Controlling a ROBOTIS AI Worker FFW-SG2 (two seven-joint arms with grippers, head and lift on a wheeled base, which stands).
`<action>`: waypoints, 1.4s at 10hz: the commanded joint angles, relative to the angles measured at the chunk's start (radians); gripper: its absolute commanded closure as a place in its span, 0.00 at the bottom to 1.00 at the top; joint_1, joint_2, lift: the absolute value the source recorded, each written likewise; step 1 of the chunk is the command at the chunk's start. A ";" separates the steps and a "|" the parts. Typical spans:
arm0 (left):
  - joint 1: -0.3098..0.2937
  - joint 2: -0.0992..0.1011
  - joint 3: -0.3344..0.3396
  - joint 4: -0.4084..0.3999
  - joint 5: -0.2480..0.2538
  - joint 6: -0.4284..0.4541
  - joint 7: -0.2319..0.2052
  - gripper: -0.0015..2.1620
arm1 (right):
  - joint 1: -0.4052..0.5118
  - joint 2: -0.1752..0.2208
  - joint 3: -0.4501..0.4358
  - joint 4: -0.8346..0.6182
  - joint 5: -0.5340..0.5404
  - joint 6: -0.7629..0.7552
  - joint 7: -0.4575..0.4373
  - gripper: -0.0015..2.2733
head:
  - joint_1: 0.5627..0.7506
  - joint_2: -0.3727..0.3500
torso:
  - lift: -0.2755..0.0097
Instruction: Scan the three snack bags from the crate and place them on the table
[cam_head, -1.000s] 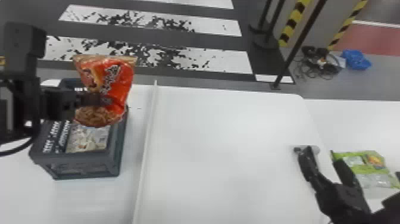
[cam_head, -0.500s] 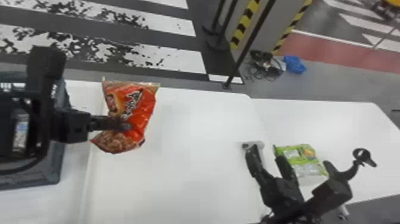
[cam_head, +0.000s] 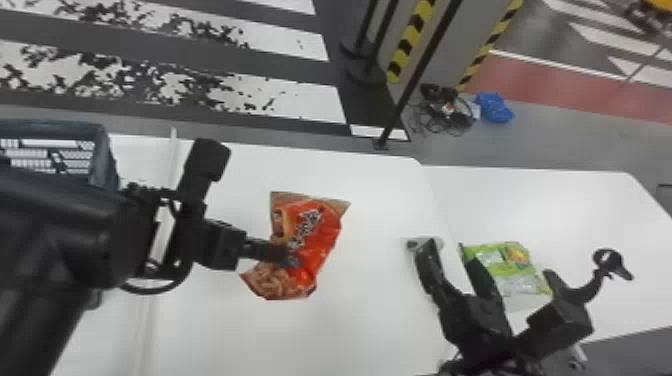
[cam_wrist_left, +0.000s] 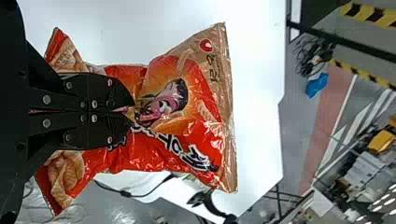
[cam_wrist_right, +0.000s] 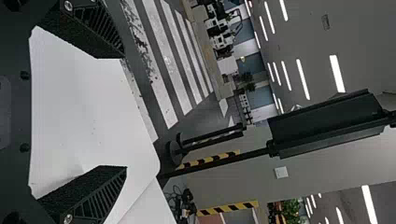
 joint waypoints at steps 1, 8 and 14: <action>-0.051 -0.012 -0.122 0.175 -0.073 -0.098 -0.005 0.89 | -0.009 0.001 -0.002 0.000 -0.009 -0.003 0.000 0.03 | 0.70 0.03 | 0.84; -0.127 -0.012 -0.326 0.467 -0.070 -0.381 0.025 0.79 | -0.069 -0.001 -0.032 0.052 -0.046 0.003 0.002 0.04 | 0.70 0.03 | 0.84; 0.025 -0.012 -0.090 0.014 -0.038 -0.126 0.029 0.03 | -0.074 -0.001 -0.013 0.054 -0.029 0.003 0.028 0.04 | 0.70 0.03 | 0.84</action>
